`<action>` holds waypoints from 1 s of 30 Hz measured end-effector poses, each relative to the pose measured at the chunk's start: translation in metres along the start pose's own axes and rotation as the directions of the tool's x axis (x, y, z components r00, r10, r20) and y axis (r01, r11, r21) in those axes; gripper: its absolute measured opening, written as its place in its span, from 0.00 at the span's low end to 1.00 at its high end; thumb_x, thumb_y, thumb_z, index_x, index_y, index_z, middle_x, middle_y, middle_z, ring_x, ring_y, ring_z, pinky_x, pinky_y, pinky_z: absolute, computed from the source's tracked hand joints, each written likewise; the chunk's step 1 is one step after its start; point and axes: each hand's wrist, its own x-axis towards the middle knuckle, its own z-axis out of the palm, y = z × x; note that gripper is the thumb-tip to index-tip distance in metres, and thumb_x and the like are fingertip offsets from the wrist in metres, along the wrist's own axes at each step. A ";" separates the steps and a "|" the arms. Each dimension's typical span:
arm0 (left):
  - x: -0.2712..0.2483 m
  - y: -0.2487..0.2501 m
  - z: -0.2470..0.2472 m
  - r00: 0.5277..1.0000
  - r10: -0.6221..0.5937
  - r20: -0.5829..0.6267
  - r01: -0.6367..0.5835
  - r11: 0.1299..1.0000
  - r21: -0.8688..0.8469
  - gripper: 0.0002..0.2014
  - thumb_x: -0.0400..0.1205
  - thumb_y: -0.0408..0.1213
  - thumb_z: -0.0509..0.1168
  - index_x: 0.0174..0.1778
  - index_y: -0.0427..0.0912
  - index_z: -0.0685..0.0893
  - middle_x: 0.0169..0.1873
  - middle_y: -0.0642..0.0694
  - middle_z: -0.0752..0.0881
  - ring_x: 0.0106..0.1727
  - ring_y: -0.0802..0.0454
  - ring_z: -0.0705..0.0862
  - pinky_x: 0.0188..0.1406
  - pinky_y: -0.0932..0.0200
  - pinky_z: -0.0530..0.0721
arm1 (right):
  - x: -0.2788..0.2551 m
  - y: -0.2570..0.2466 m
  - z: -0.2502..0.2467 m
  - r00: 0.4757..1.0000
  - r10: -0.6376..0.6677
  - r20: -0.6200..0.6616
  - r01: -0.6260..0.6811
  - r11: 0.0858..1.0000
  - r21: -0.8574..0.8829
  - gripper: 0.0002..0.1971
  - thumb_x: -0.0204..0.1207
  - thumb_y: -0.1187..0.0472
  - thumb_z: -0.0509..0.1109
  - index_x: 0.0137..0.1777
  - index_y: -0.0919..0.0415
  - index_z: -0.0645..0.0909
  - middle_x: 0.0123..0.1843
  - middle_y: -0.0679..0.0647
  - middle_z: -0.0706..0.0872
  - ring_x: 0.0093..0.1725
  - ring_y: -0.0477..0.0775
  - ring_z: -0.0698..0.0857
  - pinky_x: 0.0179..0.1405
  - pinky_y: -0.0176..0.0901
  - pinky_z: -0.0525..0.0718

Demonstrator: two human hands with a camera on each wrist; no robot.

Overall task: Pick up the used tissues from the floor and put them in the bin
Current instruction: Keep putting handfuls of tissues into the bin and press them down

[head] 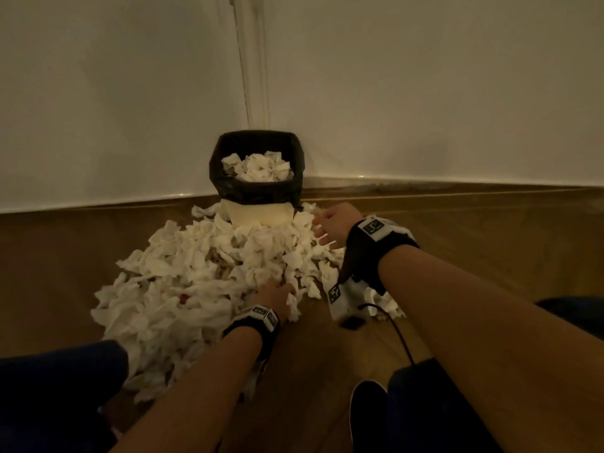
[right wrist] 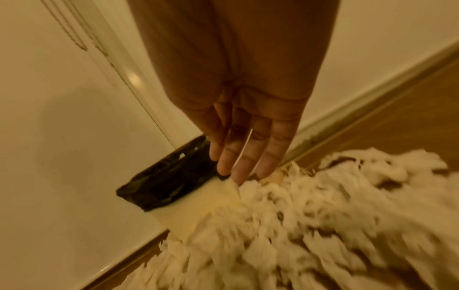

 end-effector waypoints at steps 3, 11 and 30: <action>0.005 -0.005 0.024 0.999 0.034 -0.027 -0.032 0.996 0.089 0.25 0.83 0.46 0.59 0.76 0.63 0.62 0.75 0.40 0.60 0.71 0.37 0.68 0.69 0.44 0.73 | 0.020 0.038 0.023 0.995 0.025 -0.094 -0.021 0.998 0.052 0.18 0.82 0.62 0.62 0.69 0.67 0.77 0.63 0.63 0.84 0.37 0.49 0.82 0.24 0.35 0.77; 0.017 -0.002 0.051 0.980 0.117 0.161 -0.151 0.964 0.220 0.17 0.86 0.42 0.55 0.71 0.47 0.71 0.70 0.40 0.66 0.69 0.39 0.70 0.64 0.44 0.75 | 0.047 0.118 0.033 0.973 0.178 -0.148 -0.217 0.922 -0.321 0.16 0.81 0.62 0.61 0.66 0.62 0.81 0.65 0.61 0.83 0.61 0.62 0.82 0.63 0.51 0.82; 0.008 -0.042 0.059 0.995 0.057 -0.086 -0.073 0.977 -0.198 0.13 0.85 0.37 0.58 0.64 0.43 0.79 0.68 0.41 0.71 0.64 0.42 0.76 0.63 0.53 0.75 | 0.084 0.162 0.112 0.986 0.166 0.017 -0.108 0.714 -0.692 0.34 0.80 0.48 0.62 0.80 0.33 0.46 0.85 0.50 0.38 0.81 0.76 0.48 0.74 0.71 0.61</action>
